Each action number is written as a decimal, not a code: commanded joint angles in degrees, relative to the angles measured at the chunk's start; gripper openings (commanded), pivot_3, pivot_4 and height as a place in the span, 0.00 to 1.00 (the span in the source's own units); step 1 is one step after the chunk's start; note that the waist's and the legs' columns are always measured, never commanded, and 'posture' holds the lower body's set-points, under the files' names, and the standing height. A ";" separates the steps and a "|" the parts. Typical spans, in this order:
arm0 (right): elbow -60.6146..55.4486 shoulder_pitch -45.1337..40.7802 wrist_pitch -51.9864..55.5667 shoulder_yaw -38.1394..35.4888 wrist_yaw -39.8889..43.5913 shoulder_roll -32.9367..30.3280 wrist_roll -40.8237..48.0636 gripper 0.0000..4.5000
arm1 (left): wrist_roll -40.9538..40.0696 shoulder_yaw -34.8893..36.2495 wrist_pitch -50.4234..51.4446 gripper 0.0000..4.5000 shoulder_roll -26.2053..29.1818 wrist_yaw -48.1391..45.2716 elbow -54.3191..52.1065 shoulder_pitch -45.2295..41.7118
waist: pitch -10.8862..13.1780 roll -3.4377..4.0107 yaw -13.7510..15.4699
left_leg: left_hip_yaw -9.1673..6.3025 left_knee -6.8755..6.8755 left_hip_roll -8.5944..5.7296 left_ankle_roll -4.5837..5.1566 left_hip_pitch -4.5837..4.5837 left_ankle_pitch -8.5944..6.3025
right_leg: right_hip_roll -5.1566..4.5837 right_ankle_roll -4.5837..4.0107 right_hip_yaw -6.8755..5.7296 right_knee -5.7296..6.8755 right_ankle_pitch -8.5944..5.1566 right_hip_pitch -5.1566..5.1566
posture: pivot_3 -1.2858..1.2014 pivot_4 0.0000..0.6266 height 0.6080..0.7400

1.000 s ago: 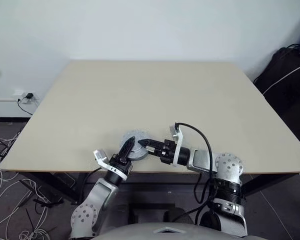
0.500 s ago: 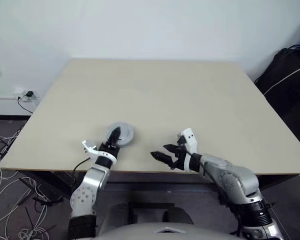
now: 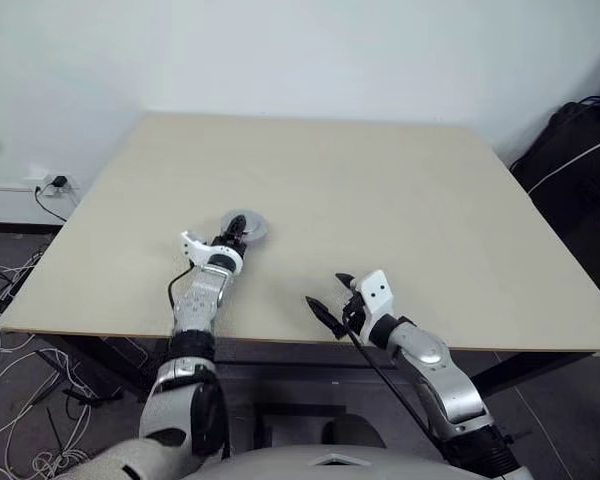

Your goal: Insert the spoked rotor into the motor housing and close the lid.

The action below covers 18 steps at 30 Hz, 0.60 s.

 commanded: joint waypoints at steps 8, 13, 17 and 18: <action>0.70 0.37 -3.96 -1.25 -0.69 1.23 -2.61 1.00 | 10.06 5.37 -3.09 0.48 3.19 -0.71 19.60 -14.38 | 0.01 -0.02 -0.02 | 0.00 -0.02 -0.03 -0.15 0.00 0.10 | 0.04 0.33 0.03 -0.04 0.18 0.03 | 0.52 0.00 1.00; 2.38 -0.55 -3.94 -1.05 -0.64 1.70 -3.43 1.00 | 12.91 6.97 -2.64 0.48 3.15 0.87 22.92 -14.85 | 0.00 -0.03 -0.11 | -0.01 -0.02 0.00 -0.18 0.00 0.11 | 0.03 0.34 0.03 -0.01 0.20 0.01 | 0.52 0.00 1.00; 2.00 -1.21 -2.74 -0.92 -0.55 1.81 -3.88 1.00 | 14.29 8.01 -1.03 0.76 2.83 2.22 22.10 -13.47 | 0.00 -0.02 -0.21 | -0.01 -0.01 0.00 -0.16 0.02 0.09 | 0.00 0.30 0.06 0.04 0.24 0.00 | 0.52 0.00 1.00; 1.96 -1.30 -2.43 -0.91 -0.53 1.84 -3.90 1.00 | 14.57 7.89 0.20 0.84 2.86 2.59 21.19 -12.67 | -0.02 -0.01 -0.22 | -0.01 -0.01 0.00 -0.15 0.02 0.09 | -0.01 0.29 0.06 0.05 0.24 -0.01 | 0.52 0.00 1.00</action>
